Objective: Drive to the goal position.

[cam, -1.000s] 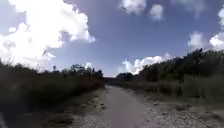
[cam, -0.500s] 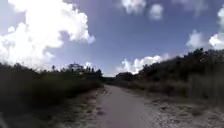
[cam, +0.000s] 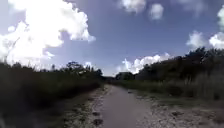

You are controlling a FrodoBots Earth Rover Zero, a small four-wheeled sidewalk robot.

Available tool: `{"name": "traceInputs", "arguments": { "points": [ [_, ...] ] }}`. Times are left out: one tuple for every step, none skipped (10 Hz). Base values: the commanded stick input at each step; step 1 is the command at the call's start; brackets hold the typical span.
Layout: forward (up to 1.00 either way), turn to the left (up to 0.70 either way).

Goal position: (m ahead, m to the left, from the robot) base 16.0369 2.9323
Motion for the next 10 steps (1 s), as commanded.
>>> {"name": "traceInputs", "arguments": {
  "points": [
    [0.70,0.00],
    [0.70,0.00],
    [0.70,0.00],
    [0.70,0.00],
    [0.70,0.00],
    [0.70,0.00],
    [0.70,0.00],
    [0.70,0.00],
    [0.70,0.00],
    [0.70,0.00]
  ]
}}
